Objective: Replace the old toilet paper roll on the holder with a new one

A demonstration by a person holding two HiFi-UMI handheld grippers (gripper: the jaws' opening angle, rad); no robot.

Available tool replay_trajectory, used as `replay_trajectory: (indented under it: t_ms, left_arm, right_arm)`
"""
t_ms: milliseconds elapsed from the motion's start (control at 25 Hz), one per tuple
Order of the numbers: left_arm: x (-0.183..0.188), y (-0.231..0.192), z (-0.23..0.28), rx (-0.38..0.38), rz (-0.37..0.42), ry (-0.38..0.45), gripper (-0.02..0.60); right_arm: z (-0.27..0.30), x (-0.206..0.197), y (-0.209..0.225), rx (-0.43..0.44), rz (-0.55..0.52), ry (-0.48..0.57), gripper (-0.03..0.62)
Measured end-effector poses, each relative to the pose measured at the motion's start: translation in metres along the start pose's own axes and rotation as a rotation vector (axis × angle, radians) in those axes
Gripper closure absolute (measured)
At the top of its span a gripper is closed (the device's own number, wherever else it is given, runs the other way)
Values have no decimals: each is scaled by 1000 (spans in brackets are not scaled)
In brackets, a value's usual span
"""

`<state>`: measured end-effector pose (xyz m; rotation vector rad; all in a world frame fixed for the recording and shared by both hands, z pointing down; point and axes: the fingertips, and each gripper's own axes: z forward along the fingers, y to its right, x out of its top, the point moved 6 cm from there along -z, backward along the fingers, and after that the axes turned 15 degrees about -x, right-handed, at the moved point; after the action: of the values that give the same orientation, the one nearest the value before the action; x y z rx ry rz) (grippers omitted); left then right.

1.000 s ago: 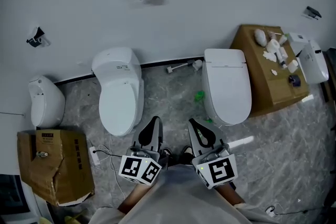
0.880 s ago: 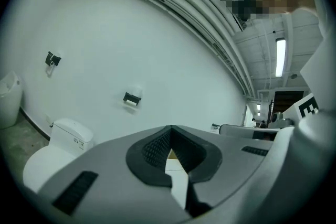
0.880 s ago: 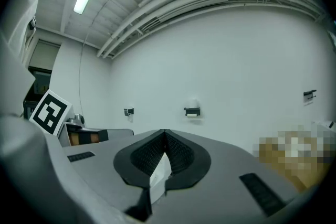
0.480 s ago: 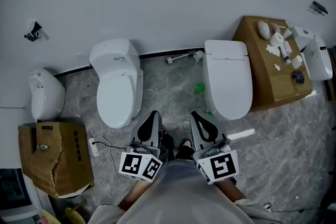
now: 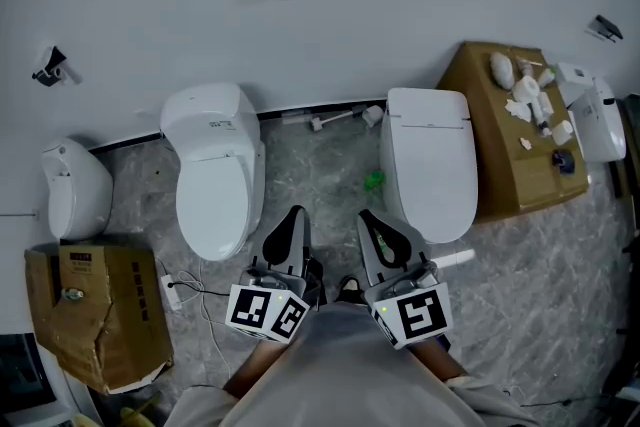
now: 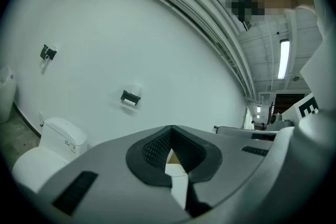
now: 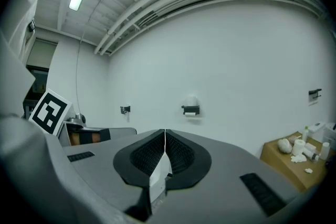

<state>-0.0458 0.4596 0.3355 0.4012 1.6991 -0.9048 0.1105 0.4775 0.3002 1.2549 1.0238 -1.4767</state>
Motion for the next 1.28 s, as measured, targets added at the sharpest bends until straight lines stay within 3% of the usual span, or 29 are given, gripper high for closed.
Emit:
replay_trajectory:
  t_ms: [800,1280]
  left_arm:
    - [69,-154,47,-37,17,26,578]
    - [93,-200,50,-71,19,42,578]
  right_arm:
    - [169,35,-65,9,-27,9,577]
    - [209,47,-90,-10,-40,17,577]
